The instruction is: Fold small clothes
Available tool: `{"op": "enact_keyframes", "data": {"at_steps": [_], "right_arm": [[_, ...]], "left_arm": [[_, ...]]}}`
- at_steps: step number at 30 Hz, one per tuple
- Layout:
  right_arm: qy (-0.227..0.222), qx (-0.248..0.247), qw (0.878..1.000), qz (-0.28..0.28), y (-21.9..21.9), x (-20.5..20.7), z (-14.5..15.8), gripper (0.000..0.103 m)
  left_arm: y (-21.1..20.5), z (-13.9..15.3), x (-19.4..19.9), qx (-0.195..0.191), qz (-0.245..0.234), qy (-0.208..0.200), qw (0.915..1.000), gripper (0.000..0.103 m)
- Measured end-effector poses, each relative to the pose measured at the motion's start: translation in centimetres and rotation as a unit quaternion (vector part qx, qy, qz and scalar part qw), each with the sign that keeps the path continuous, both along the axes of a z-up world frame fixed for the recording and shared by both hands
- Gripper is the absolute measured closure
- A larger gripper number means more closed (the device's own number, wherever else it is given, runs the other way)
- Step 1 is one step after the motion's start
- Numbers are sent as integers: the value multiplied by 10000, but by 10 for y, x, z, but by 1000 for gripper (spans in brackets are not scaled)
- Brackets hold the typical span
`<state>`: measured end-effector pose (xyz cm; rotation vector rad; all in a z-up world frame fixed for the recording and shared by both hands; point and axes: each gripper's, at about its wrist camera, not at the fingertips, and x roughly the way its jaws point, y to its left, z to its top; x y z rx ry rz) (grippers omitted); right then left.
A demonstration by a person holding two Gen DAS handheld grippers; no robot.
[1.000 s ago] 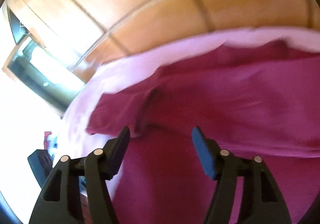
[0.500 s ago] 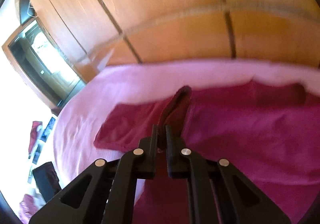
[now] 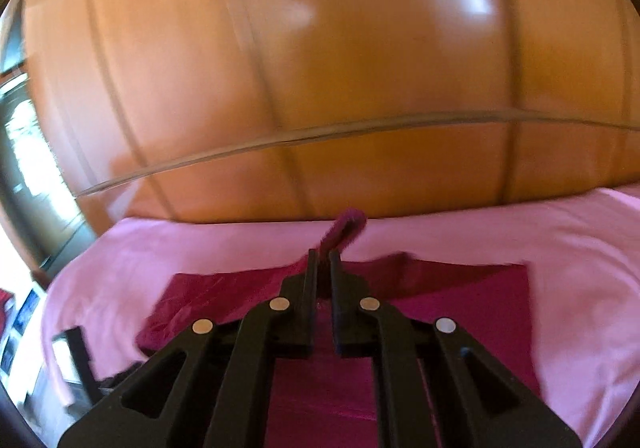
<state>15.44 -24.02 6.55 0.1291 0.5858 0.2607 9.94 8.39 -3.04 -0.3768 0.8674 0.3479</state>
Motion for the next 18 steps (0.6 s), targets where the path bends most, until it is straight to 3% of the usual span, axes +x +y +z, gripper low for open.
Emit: {"op": "enact_keyframes", "data": {"at_steps": [3,11,13,18], "right_arm": [[134,-27,9990,-427,-36,-5,-18,102],[1125,-151,9860,-1220,-98,-11,-103,103],[1341,95,9814,-1369,-114,-15,-120,103],[1342,734,9811,-1188,-133,-28,-115,99]], "left_arm": [[-1,-1,1,57,5,47,10000,32],[-3,0,1,200,-61,108,9997,35],[-3,0,1,232,-129,117,9996,36],[2,5,-6,-152,-408,-6,9991,36]]}}
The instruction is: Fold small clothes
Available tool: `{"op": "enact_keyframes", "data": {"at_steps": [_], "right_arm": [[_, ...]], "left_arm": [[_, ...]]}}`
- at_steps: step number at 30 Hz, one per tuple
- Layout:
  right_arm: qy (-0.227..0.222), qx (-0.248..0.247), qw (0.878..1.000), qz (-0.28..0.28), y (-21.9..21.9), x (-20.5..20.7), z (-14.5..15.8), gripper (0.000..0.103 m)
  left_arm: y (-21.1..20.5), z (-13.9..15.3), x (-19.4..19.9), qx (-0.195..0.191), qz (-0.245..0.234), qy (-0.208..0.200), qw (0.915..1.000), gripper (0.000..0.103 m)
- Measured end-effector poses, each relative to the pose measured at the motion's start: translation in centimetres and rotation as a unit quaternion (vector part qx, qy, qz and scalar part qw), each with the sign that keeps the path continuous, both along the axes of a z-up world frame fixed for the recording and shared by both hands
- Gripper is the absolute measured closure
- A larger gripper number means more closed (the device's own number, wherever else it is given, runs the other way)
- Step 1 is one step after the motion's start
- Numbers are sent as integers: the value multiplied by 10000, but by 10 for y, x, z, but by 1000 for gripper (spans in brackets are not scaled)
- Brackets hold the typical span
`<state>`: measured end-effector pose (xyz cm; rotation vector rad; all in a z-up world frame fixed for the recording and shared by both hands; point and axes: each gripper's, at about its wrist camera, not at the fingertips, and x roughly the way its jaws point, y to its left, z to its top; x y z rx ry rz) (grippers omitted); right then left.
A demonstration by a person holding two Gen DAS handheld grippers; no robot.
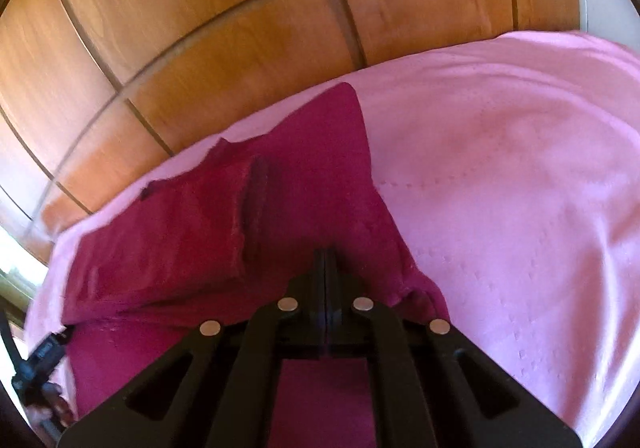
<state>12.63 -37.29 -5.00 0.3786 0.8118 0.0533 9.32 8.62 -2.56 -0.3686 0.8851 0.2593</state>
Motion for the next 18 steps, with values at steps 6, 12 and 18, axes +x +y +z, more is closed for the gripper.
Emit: {"op": "enact_keyframes", "data": {"at_steps": [6,12,18], "right_arm": [[-364,351,9987,39,-11,-10,25,68],[-208,509,9974,461,15,24,25,60],[139,-176,9971,731,48,46,11,95]], "left_arm": [[24,9,-28,-372,-332,-227,9985,36],[41,14,-29,-373,-201,-255,9988,36],[56,19,-12,-1114,-317,-397,9925,36]]}}
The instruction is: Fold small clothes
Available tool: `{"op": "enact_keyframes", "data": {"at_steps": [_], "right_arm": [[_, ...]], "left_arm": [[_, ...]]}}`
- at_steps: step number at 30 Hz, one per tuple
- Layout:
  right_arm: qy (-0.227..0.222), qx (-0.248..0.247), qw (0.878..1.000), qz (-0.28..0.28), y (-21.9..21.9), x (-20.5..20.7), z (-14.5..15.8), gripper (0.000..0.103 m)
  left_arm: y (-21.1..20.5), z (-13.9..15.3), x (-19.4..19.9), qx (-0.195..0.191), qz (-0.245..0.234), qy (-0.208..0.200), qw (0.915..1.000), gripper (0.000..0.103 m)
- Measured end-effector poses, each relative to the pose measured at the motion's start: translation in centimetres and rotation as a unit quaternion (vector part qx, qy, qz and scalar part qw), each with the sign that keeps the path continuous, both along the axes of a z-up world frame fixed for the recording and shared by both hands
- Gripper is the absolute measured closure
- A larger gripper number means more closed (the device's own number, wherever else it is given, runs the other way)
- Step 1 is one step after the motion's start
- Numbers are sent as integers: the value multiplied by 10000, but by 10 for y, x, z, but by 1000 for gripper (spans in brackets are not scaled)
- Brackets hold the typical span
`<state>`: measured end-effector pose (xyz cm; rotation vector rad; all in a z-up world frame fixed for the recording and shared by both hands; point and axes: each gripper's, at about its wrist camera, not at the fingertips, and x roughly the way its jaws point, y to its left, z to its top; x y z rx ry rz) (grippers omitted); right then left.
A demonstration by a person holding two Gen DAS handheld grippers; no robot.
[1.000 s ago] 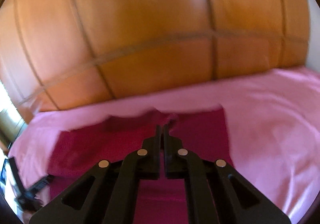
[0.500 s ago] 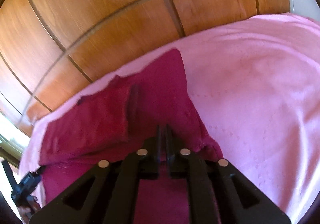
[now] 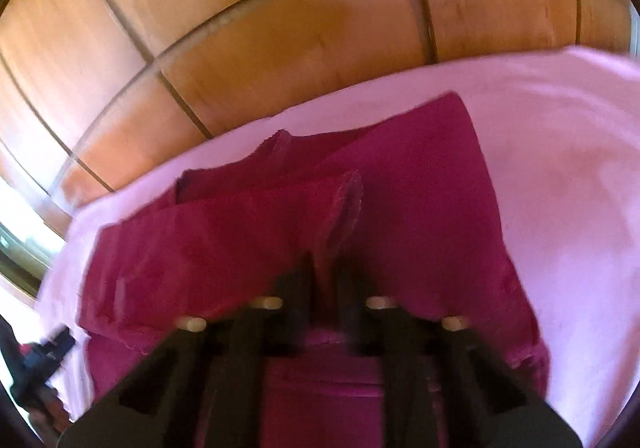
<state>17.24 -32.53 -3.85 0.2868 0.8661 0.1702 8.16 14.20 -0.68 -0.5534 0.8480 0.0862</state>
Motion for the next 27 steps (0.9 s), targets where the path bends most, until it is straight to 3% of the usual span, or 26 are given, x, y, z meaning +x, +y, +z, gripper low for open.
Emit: {"op": "enact_keyframes", "data": {"at_steps": [4,8,12,20,21,22,24,25,27], "right_arm": [[-406,-469,9977,-263,-10,-18,16,95],[-160,-393,9989,-190,-17,-15,-6,95],[-211,-109,9992,-309,-23,-14,-13,94],[-243,-108,9992,-309,-23,-15,-14,95],[-248,-123,9992,-303,-22,-15,-14,94],[-247,-131,9991,-307,-22,-15,-13,94],[-243,-174,9991,-303,-21,-15,-13,94],[-239,-208,9990,-299,-20,-14,-12,94],[-255,-365,9986,-298,-17,-14,-7,93]], "left_arm": [[16,4,21,-665,-202,-123,9975,36],[24,1,56,-1180,-424,-125,9920,36],[23,-8,88,-1635,-607,-69,9846,36],[0,-36,145,-1897,-812,311,9780,37],[-2,-37,149,-1934,-851,318,9769,49],[-7,-39,153,-1907,-896,347,9769,67],[-14,-38,157,-1704,-928,305,9805,85],[-18,-33,156,-1586,-959,200,9825,92],[-24,-19,149,-1281,-918,-63,9875,94]]}}
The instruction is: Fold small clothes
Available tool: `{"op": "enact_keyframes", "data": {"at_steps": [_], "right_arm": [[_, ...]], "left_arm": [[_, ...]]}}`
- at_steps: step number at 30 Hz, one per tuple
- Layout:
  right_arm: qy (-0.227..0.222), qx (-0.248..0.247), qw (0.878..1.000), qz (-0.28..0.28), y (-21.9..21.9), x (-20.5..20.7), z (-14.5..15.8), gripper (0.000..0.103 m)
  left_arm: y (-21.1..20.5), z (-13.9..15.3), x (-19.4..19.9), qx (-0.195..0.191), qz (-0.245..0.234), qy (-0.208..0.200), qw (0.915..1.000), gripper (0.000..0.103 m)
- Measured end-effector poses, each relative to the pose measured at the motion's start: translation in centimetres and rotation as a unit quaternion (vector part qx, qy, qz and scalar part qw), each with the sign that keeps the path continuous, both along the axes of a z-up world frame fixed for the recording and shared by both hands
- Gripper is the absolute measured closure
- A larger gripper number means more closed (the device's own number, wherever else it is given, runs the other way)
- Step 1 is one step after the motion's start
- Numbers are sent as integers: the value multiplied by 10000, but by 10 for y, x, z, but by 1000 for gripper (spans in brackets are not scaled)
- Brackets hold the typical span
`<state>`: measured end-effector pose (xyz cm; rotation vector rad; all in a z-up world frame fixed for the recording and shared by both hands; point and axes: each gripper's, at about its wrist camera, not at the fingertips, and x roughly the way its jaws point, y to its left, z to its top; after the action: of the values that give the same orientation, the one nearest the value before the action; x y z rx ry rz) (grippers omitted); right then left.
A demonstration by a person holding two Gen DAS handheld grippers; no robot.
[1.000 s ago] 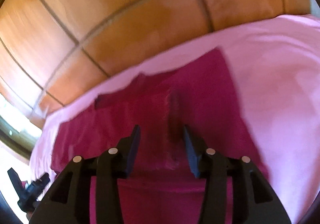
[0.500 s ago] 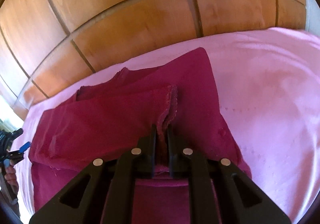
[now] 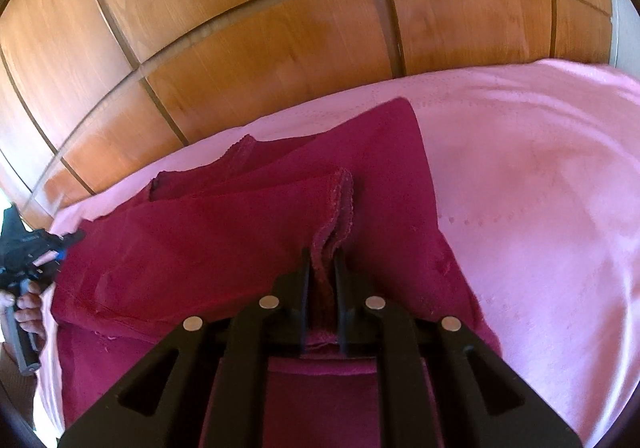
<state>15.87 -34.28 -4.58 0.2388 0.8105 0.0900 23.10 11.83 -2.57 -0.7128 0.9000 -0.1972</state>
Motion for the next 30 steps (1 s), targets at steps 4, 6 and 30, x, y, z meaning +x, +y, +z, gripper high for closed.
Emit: {"op": "enact_keyframes", "data": {"at_steps": [4,6,30], "right_arm": [[-378,-527,9979,20,11,-11,20,98],[-360,-898,9953,15,20,-11,18,98],[-599,-935,9918,629,67,-45,25,54]], "left_arm": [[-25,33,-18,1158,35,-662,9911,95],[-44,29,-14,1943,-18,-554,9794,95],[-116,22,-113,3135,-350,-727,9462,68]]}}
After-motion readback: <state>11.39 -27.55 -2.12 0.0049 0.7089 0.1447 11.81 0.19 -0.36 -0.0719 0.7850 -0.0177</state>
